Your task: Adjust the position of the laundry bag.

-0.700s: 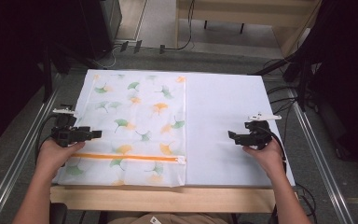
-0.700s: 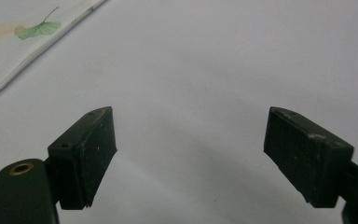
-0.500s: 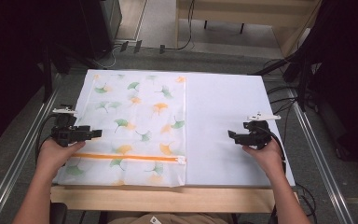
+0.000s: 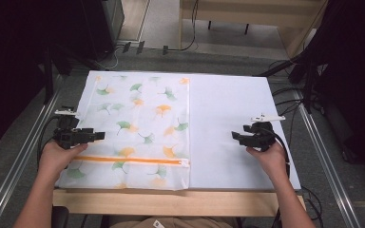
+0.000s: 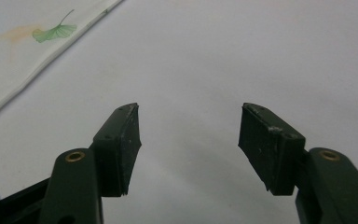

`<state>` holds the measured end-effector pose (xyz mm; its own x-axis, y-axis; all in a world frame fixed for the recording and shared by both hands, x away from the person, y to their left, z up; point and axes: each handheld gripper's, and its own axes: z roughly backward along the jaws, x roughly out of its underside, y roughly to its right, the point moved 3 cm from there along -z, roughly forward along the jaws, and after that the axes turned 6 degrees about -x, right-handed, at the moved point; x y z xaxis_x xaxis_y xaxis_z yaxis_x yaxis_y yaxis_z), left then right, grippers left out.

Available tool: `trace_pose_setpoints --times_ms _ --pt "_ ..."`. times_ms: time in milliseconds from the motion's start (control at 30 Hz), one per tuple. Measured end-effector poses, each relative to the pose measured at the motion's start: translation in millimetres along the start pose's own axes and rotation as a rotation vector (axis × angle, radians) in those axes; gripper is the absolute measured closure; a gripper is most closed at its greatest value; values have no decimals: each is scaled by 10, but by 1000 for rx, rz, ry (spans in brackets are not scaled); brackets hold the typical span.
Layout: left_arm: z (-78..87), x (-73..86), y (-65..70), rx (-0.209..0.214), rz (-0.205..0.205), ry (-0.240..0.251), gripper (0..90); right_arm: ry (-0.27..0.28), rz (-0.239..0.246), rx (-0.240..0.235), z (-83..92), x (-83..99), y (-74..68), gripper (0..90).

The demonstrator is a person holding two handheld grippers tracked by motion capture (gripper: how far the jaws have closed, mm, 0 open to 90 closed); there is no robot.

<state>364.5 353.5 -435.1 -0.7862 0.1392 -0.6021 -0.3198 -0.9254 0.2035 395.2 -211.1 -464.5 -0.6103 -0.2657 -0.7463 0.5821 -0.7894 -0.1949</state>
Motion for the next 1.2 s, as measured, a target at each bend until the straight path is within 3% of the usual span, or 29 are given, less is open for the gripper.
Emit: trace_pose_setpoints --times_ms 133,300,333,433,733,800,1200 --pt "16 0 7 10 -4 12 480 5 18 14 11 1 -8 385" --pt "33 -3 1 -4 -8 15 493 -7 27 0 -8 13 -25 395" --pt "22 0 -8 -8 9 -3 430 -13 21 -7 -14 13 -32 395" --pt "-3 -2 -42 21 72 -46 401 -11 20 -3 -9 4 -35 396" --pt "8 -11 -7 -9 13 -20 393 -17 26 1 -2 5 -37 411" --pt "0 -11 -4 -2 34 -39 393 -22 22 0 -7 6 -37 410" --pt "26 -11 -11 4 39 -37 411 -53 -19 -14 -27 -8 -79 445"
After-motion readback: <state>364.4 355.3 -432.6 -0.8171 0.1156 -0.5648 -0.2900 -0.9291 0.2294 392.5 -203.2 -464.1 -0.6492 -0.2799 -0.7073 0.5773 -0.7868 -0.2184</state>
